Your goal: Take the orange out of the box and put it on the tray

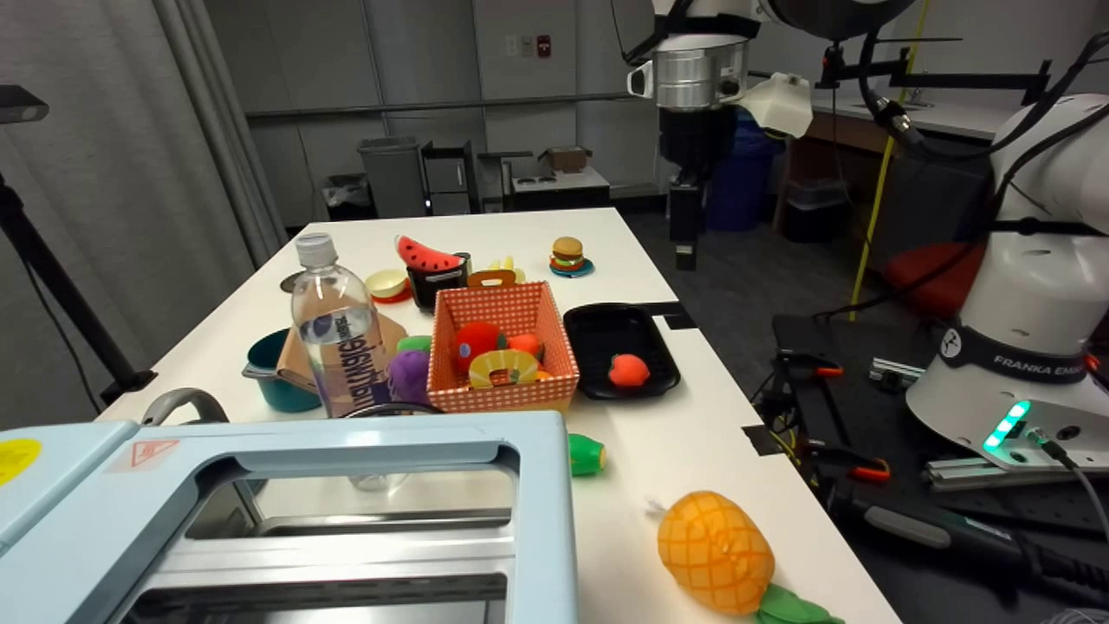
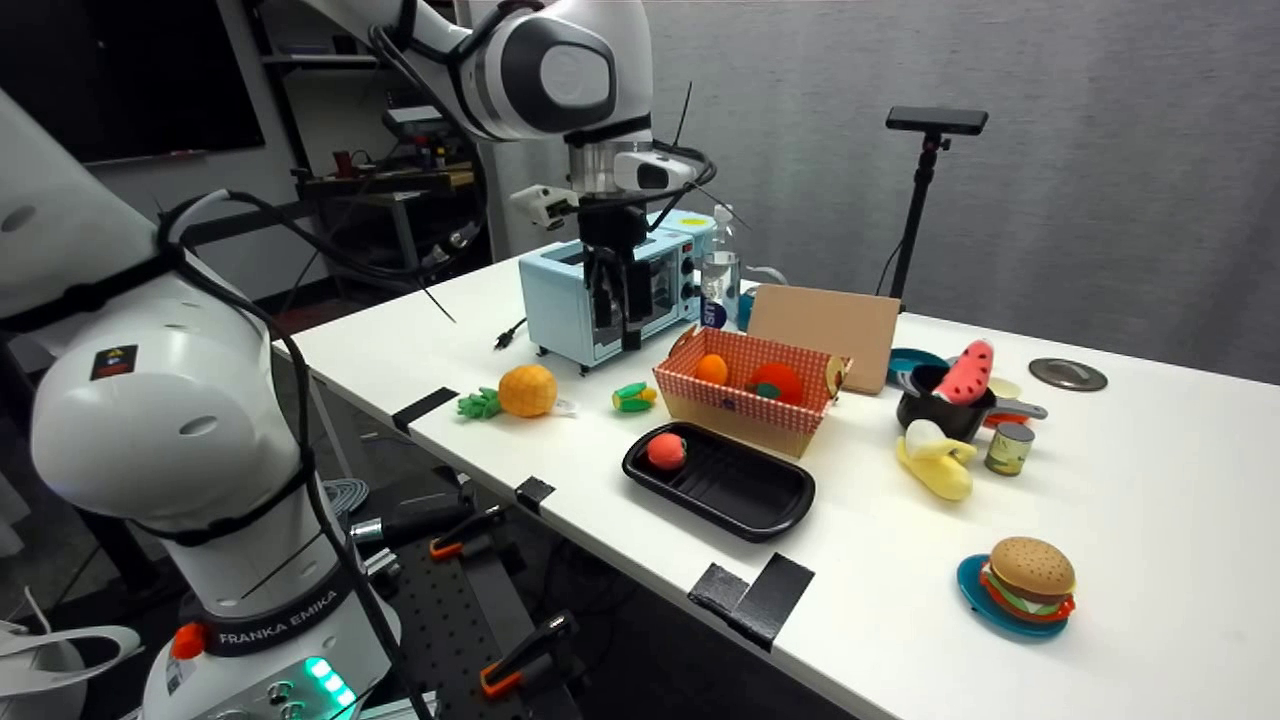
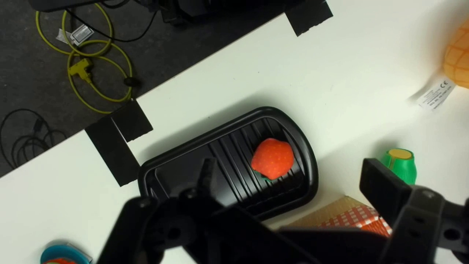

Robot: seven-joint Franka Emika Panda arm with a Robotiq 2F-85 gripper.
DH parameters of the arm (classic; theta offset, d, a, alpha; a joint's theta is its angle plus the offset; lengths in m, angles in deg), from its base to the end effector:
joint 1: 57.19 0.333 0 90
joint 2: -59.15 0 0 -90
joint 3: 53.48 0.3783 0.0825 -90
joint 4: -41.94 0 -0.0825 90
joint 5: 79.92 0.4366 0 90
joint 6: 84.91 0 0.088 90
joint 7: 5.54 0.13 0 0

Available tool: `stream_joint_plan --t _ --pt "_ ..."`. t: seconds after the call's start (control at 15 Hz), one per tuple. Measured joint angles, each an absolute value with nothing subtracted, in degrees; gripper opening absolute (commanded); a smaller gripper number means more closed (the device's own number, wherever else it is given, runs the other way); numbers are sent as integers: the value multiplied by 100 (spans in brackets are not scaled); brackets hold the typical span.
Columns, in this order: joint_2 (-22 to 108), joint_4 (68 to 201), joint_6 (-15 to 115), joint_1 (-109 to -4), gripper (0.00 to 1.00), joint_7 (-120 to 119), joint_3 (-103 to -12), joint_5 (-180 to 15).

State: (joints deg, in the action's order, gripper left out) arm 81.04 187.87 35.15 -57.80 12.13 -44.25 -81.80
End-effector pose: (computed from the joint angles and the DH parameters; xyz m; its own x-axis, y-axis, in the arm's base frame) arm 0.4182 0.0604 0.4011 0.9868 -0.1557 -0.0451 -0.1503 -0.9830 0.1055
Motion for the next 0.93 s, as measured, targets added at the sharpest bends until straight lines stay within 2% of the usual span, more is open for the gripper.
stream_joint_plan --t 0.33,0.93 --pt "7781 18520 3480 -5850 100 1213 -4461 -8657" --pt "4892 16181 3729 -5830 100 1132 -4826 -9426"
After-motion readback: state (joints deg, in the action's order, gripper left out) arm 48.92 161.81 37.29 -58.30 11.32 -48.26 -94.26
